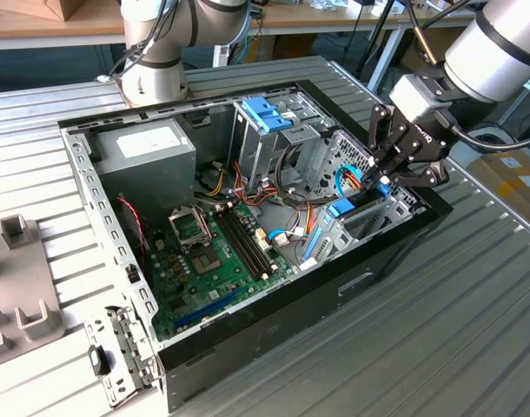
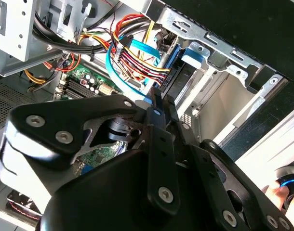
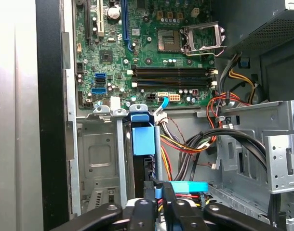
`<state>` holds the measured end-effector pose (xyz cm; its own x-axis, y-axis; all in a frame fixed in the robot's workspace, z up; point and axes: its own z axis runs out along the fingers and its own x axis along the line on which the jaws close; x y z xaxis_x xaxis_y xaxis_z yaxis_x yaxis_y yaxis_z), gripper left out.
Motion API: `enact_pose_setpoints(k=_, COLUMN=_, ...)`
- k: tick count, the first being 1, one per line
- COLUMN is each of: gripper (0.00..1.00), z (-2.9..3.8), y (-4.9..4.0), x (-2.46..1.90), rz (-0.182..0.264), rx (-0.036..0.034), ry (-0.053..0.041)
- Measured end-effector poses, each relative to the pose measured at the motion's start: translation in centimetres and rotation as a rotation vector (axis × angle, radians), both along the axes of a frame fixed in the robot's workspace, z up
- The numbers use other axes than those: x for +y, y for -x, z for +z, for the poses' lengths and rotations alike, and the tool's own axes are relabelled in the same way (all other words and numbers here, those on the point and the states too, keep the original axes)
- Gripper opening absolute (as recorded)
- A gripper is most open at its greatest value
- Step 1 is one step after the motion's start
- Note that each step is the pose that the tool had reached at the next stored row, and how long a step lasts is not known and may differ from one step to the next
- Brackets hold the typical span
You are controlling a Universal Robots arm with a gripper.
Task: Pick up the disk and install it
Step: 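Insert the second disk wire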
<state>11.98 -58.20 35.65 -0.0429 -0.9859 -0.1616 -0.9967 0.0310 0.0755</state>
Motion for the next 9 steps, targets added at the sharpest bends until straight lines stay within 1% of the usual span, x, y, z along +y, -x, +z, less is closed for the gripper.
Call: enact_pose_setpoints(k=9, gripper=0.16, z=0.00, y=0.00, x=-0.01, rz=0.000, rx=0.0000, ry=0.0000)
